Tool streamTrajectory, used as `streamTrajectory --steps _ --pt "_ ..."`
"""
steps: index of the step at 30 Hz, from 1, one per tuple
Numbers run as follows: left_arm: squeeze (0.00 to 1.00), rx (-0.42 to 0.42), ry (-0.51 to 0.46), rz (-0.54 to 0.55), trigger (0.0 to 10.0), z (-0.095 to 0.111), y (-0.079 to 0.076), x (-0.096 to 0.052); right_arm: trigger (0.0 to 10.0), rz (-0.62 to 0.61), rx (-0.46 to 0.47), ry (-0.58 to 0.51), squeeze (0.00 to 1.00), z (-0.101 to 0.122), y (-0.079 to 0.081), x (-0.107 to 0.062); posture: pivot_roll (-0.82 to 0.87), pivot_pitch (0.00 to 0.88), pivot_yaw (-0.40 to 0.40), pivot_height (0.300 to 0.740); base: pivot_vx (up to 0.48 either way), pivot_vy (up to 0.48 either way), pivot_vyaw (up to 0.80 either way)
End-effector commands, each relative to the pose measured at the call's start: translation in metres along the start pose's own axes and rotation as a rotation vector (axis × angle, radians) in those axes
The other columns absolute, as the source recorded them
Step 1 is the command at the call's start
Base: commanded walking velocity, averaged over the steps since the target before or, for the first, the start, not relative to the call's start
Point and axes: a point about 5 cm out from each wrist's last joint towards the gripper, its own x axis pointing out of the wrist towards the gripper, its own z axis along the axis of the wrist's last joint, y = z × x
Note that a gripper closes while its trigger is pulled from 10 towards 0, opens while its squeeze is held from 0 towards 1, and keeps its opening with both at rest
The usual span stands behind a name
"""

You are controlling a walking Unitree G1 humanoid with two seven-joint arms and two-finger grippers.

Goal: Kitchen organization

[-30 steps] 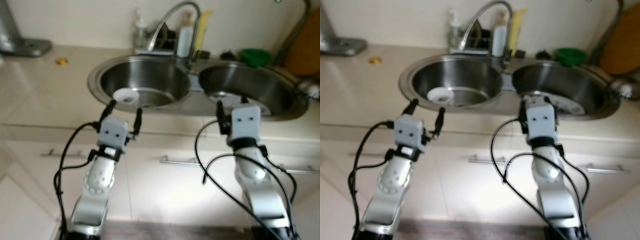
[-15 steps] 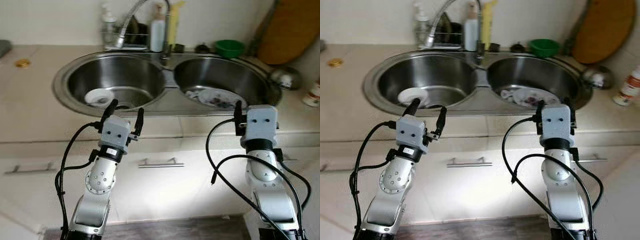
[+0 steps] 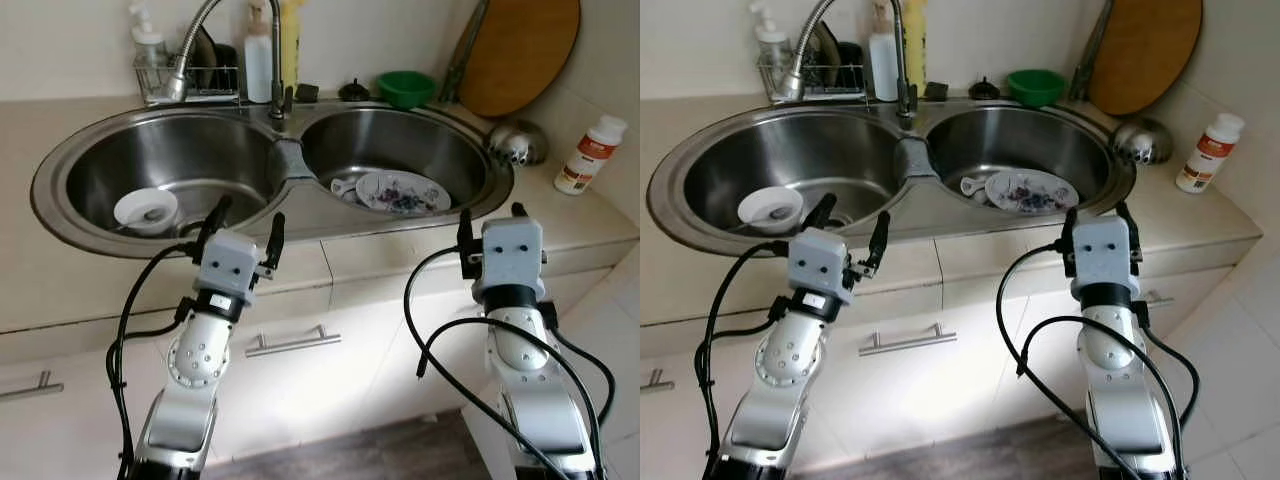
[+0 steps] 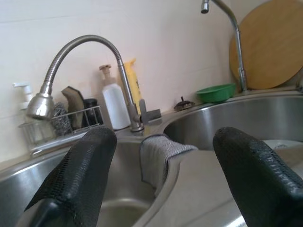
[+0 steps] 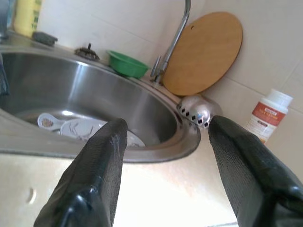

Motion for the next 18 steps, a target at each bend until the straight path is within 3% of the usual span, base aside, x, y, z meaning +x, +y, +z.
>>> streamTrajectory --steps 1,18 --pt "0.00 0.004 -0.014 -0.011 10.0 0.0024 -0.0021 0.0012 10.0 -0.009 -0.027 -0.026 0.00 0.0056 -0.0045 -0.0023 0.02 0.000 -0.052 0.740 0.000 0.000 -0.78" --pt "0.00 0.043 -0.033 -0.003 10.0 0.0046 0.0020 0.0030 10.0 -0.043 -0.020 -0.033 0.00 0.0074 -0.0049 0.0010 0.03 0.000 -0.049 0.740 0.000 0.000 -0.78"
